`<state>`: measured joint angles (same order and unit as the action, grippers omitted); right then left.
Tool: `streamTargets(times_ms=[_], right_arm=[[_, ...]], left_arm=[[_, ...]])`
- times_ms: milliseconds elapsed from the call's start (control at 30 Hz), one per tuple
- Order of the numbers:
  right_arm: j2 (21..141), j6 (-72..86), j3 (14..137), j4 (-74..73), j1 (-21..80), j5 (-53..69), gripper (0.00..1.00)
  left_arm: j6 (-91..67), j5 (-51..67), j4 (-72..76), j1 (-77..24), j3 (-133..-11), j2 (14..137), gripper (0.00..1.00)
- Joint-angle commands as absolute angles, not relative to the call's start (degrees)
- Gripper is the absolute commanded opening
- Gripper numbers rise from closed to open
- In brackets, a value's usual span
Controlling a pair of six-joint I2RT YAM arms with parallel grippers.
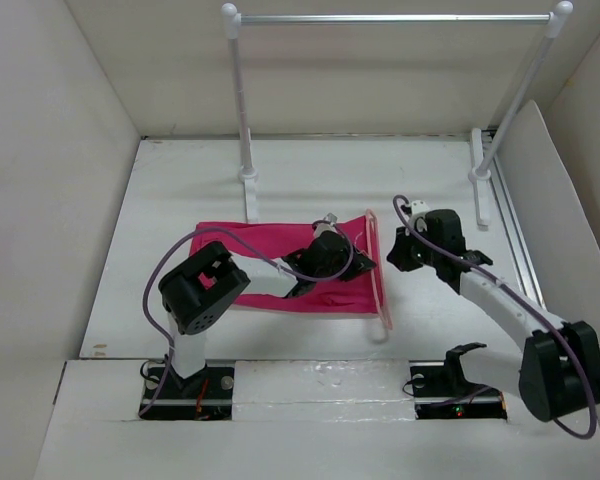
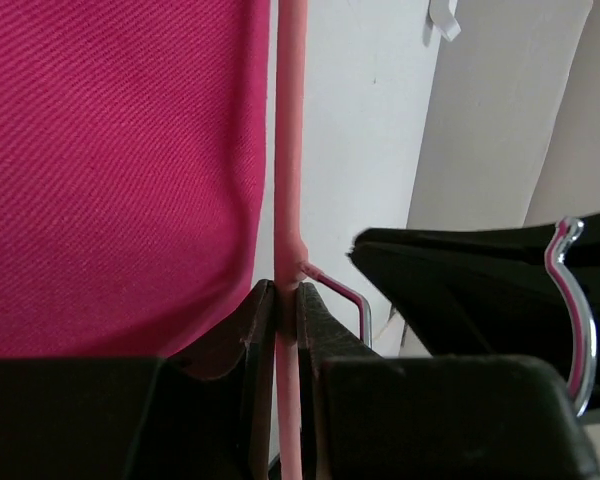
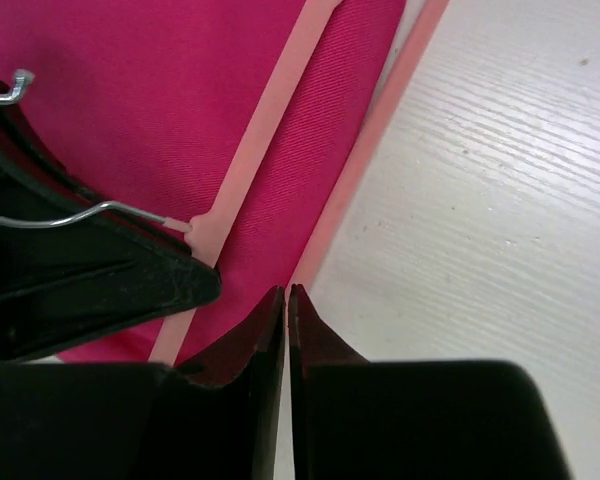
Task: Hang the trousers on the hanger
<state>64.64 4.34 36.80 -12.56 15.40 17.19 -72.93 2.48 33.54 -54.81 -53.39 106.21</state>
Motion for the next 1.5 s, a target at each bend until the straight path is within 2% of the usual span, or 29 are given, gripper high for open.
streamTargets(times_ms=[0,333,400,533,667,700,767,800,833,967,1100,1233,1400,1467], right_arm=[[70.02,2.82,38.05,-3.52,15.12,21.36,0.12],[79.97,2.46,39.9,2.8,16.17,22.41,0.44],[80.94,2.64,39.99,3.43,16.17,22.5,0.48],[84.02,3.6,39.82,5.52,17.22,23.56,0.48],[87.09,5.53,39.64,6.85,17.75,23.9,0.44],[87.71,5.89,39.46,7.64,18.36,24.25,0.3],[87.89,6.5,39.11,7.56,18.37,23.73,0.25],[87.46,6.59,38.76,7.91,18.37,24.08,0.04],[86.15,6.59,38.59,7.91,17.59,25.3,0.0],[79.12,6.24,38.85,4.5,14.69,25.23,0.0],[71.2,3.61,44.45,-7.08,8.98,24.96,0.0],[69.61,-1.65,49.74,-16.77,2.12,25.05,0.0],[68.99,-2.2,50.45,-18.98,-10.07,27.33,0.0],[68.82,-2.55,51.5,-20.21,-11.86,25.67,0.0]], left_arm=[[-74.53,0.7,37.62,-54.58,-53.87,106.87,0.0],[-74.0,2.64,38.06,-54.05,-54.93,110.56,0.0],[-73.74,2.55,37.09,-54.57,-55.2,111.0,0.0],[-72.86,1.41,34.9,-54.58,-55.11,110.13,0.0],[-72.42,0.7,32.79,-54.58,-54.49,109.42,0.0],[-72.25,0.62,32.0,-54.58,-54.84,109.42,0.0],[-70.84,0.53,30.68,-54.06,-55.28,109.08,0.0],[-70.4,0.61,30.5,-54.05,-55.11,108.81,0.0],[-69.88,-1.3,30.41,-54.05,-55.02,108.72,0.0],[-67.34,-1.58,27.0,-53.0,-55.72,108.37,0.0],[-63.29,-3.34,24.09,-52.47,-55.02,106.88,0.0],[-61.26,-5.18,21.63,-51.94,-54.76,104.86,0.0],[-59.68,-6.42,18.55,-50.89,-53.35,103.62,0.0],[-59.77,-7.99,16.88,-50.36,-52.39,102.23,0.0]])
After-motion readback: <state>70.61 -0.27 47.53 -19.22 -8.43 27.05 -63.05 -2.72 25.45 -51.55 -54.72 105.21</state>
